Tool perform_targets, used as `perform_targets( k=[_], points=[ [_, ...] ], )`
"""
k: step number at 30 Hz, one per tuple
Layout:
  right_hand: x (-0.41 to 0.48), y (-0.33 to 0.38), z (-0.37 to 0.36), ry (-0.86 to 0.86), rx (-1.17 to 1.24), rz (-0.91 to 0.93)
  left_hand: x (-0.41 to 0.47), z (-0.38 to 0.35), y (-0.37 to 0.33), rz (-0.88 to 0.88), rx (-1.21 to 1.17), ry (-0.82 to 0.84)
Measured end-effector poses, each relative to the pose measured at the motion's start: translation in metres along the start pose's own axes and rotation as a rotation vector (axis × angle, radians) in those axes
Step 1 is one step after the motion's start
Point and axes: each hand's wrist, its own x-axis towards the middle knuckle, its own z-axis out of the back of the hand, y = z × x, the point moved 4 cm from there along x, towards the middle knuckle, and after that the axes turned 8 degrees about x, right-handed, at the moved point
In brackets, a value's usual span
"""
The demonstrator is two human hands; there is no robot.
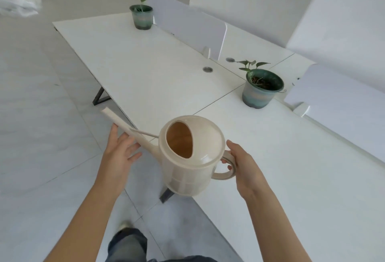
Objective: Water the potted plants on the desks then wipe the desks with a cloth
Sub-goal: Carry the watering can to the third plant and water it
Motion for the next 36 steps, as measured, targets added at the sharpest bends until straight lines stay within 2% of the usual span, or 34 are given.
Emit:
perform_targets(
  k=[6, 13, 23, 29, 36],
  points=[
    [0.028, 0.006, -0.024, -0.241, 0.075, 0.051, 0.094, -0.021, -0.004, 0.001, -0.024, 0.272],
    [0.022, -0.002, -0.054, -0.601, 0.332, 0.113, 0.175, -0.053, -0.016, 0.049, 0.020, 0.671],
    [-0.016, 0.002, -0.058, -0.872, 0.492, 0.141, 0.180, -0.131, -0.012, 0.141, 0.166, 1.087],
    [-0.028, 0.019, -0.035, -0.880, 0.439, 0.167, 0.167, -0.191, -0.009, 0.222, 0.125, 1.216],
    [-0.005, 0.048, -0.002, -0.854, 0.331, 0.211, 0.177, -0.259, 0.010, 0.266, 0.276, 1.187]
  ],
)
